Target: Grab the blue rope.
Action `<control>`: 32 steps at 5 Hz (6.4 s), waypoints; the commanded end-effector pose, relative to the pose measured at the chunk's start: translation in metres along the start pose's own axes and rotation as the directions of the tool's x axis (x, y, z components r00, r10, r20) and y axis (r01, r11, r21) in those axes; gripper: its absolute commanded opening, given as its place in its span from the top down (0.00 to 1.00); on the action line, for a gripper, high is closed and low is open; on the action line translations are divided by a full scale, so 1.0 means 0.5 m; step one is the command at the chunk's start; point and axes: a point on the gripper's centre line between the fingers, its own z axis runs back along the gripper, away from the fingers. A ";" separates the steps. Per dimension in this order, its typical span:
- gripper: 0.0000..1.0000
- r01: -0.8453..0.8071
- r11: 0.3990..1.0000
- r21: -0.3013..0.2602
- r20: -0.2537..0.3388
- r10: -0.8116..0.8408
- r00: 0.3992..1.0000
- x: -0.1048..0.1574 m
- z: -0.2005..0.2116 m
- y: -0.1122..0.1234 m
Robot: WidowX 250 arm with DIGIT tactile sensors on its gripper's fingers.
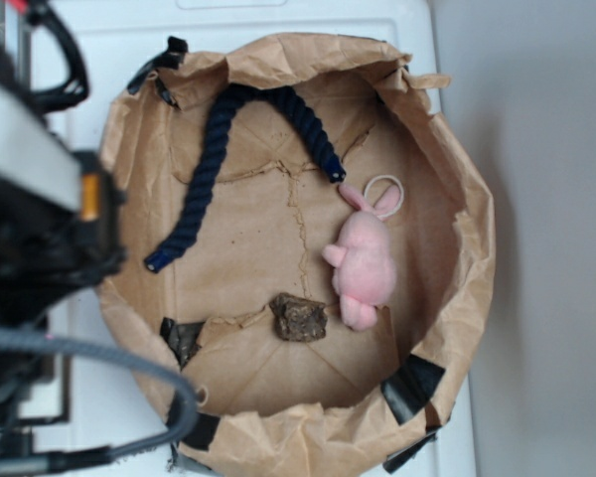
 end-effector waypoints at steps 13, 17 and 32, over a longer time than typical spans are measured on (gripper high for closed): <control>0.00 -0.054 0.994 -0.099 -0.066 0.048 0.997 0.081 -0.171 0.052; 0.00 -0.054 0.994 -0.099 -0.066 0.048 0.997 0.081 -0.171 0.052; 1.00 -0.406 0.910 0.083 0.127 0.394 0.910 0.068 -0.299 0.107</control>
